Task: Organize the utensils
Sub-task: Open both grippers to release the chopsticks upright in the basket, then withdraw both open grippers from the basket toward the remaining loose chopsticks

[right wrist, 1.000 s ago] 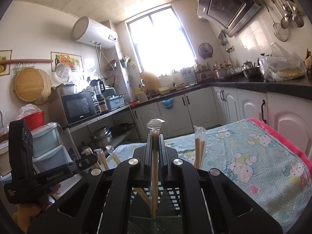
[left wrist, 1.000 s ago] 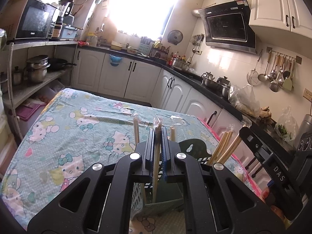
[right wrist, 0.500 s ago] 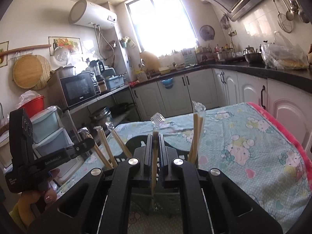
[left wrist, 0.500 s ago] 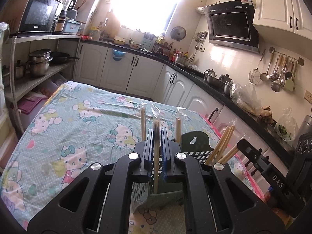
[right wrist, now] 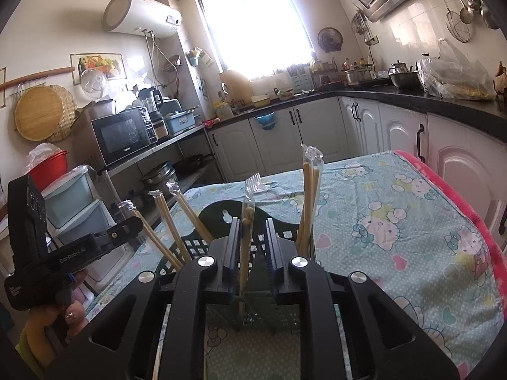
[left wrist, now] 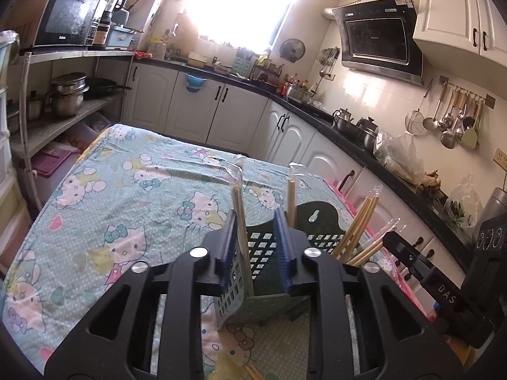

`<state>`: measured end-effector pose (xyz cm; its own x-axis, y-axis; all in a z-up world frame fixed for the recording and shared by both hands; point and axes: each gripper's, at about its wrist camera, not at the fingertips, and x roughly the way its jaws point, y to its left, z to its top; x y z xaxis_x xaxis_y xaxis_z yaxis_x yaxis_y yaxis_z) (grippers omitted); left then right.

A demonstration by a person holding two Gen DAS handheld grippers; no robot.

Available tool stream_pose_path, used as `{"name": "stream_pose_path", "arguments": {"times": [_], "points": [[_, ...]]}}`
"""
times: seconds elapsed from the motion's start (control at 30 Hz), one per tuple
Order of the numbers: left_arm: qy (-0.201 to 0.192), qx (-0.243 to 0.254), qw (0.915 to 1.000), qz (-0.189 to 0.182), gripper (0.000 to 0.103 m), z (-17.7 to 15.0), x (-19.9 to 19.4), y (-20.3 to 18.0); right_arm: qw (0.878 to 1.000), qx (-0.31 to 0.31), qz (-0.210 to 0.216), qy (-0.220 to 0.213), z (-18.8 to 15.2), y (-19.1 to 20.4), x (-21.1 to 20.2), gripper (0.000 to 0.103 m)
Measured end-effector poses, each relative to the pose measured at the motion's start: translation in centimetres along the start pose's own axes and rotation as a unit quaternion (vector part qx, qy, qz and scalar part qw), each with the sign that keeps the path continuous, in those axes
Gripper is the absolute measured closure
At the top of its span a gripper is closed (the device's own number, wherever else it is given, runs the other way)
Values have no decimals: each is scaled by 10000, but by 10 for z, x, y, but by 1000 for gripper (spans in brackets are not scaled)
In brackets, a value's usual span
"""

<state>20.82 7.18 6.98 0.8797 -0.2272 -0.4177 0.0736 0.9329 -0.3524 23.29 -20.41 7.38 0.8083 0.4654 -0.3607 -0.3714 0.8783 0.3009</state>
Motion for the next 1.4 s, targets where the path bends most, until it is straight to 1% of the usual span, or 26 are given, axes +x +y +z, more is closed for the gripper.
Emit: {"name": "stream_pose_path", "arguments": {"times": [0.1, 0.17, 0.23, 0.33, 0.47, 0.53, 0.73, 0.9, 0.97, 1.03, 1.4], "points": [[3, -10, 10000, -17, 78, -1, -4, 0, 10000, -1, 5, 58, -1, -1, -2, 84], [14, 7, 10000, -7, 73, -2, -5, 0, 10000, -18, 6, 80, -2, 0, -4, 82], [35, 6, 10000, -17, 73, -4, -7, 0, 9999, -41, 8, 92, -3, 2, -6, 81], [57, 1, 10000, -19, 68, -6, -10, 0, 9999, -70, 10, 119, -4, 4, -8, 79], [85, -19, 10000, 14, 61, -11, -15, 2, 9998, -105, 17, 163, -7, 7, -12, 77], [101, -18, 9999, 47, 60, -13, -17, 3, 9998, -115, 13, 188, -8, 8, -13, 75], [135, -22, 9998, 135, 52, -21, -24, 8, 9997, -136, -3, 210, -12, 9, -20, 73], [150, -43, 9996, 214, 45, -25, -28, 12, 9996, -162, -5, 233, -15, 11, -24, 67], [157, -72, 9996, 244, 40, -29, -29, 14, 9995, -164, -6, 259, -17, 10, -26, 66], [176, -80, 9995, 246, 37, -31, -30, 15, 9995, -163, -13, 287, -19, 8, -28, 65], [316, 53, 9992, 246, 15, -42, -32, 15, 9985, -219, -63, 493, -32, 8, -34, 61]]}}
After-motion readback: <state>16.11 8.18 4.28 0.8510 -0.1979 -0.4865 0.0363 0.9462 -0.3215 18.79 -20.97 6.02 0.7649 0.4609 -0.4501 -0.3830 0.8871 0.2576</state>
